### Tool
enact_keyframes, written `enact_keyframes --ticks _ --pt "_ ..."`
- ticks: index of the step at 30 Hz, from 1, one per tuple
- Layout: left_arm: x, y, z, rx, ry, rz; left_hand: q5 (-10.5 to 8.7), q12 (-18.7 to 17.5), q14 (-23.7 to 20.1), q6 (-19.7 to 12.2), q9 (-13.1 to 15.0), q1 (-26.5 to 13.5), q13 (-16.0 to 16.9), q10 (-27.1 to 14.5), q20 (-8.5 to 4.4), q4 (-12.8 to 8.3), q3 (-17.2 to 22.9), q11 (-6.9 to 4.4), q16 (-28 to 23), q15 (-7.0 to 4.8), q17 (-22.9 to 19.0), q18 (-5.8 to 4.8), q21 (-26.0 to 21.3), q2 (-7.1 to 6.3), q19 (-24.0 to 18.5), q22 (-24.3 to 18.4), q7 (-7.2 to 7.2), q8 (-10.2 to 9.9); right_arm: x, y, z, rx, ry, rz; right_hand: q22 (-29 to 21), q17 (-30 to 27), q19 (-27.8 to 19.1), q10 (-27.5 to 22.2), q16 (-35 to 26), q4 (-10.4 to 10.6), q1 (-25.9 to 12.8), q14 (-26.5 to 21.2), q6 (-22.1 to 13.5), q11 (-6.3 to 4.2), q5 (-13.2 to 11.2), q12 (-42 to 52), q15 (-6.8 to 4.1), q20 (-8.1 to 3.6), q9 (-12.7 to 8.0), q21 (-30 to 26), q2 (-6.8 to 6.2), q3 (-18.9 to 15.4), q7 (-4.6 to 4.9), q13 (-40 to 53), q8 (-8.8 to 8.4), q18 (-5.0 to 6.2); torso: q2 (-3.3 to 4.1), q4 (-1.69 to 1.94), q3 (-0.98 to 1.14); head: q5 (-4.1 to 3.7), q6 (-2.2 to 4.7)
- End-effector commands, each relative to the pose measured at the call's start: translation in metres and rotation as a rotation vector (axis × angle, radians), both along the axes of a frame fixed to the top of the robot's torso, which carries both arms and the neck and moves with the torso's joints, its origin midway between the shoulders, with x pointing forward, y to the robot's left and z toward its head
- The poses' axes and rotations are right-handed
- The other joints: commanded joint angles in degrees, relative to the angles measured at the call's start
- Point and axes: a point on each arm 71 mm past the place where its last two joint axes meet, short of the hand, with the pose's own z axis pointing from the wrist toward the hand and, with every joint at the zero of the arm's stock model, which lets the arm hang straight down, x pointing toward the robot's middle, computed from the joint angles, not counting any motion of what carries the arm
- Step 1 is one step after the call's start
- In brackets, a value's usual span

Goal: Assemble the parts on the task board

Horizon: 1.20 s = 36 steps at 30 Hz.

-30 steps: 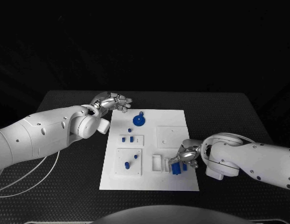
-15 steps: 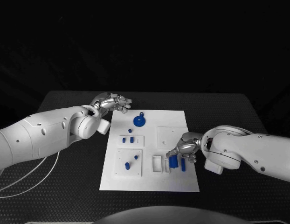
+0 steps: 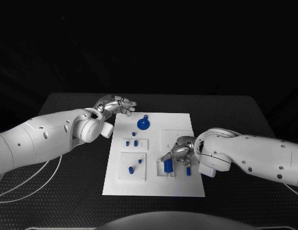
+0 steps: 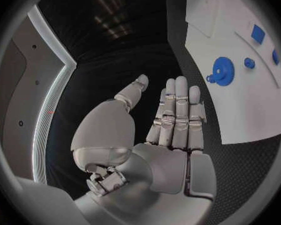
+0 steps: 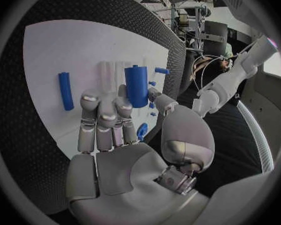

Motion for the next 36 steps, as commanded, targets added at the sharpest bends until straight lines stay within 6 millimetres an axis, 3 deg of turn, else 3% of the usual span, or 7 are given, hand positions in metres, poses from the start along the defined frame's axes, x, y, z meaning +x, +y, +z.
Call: enact_keyframes --ticks 1,13,36 --pt "0.000 -0.003 0.001 -0.014 0.000 -0.015 0.26 0.11 0.31 -0.33 -0.10 -0.77 0.08 -0.43 -0.09 0.44 -0.04 -0.07 -0.33 0.18 0.11 0.03 -0.24 0.00 0.31 0.10 -0.10 0.15 -0.002 0.001 -0.004 -0.014 0.017 0.004 0.24 0.07 0.15 0.28 -0.37 -6.19 -0.10 0.63 0.36 -0.13 -0.14 -0.32 -0.33 0.14 0.05 0.37 0.48 5.88 0.10 0.06 0.13 2.56 -0.01 0.07 0.01 0.09 -0.12" --pt "-0.001 -0.004 0.001 -0.015 0.000 -0.017 0.26 0.11 0.29 -0.33 -0.10 -0.78 0.09 -0.43 -0.08 0.45 -0.03 -0.07 -0.40 0.19 0.16 0.03 -0.29 -0.01 0.30 0.14 -0.10 0.16 -0.009 0.004 -0.019 -0.040 0.043 0.026 0.23 0.25 0.03 0.10 -0.50 -5.93 -0.74 0.65 0.30 -0.10 -0.15 -0.49 -0.31 0.16 0.02 0.35 0.67 5.54 0.13 0.07 -0.04 2.56 -0.01 -0.11 0.06 0.51 -0.31" --pt "-0.001 -0.002 0.001 -0.015 0.001 -0.016 0.20 0.10 0.28 -0.38 -0.13 -1.14 0.08 -0.48 -0.03 0.76 -0.10 -0.05 -0.58 0.24 0.33 0.01 -0.43 0.07 0.29 0.25 -0.08 0.14 -0.006 0.008 -0.017 -0.029 0.002 0.016 0.23 0.40 0.00 0.11 -0.62 -5.86 -1.10 0.67 0.39 -0.12 -0.12 -0.46 -0.32 0.13 0.04 0.37 0.69 5.43 0.11 0.19 -0.10 2.56 0.02 -0.06 0.06 1.11 -0.27"
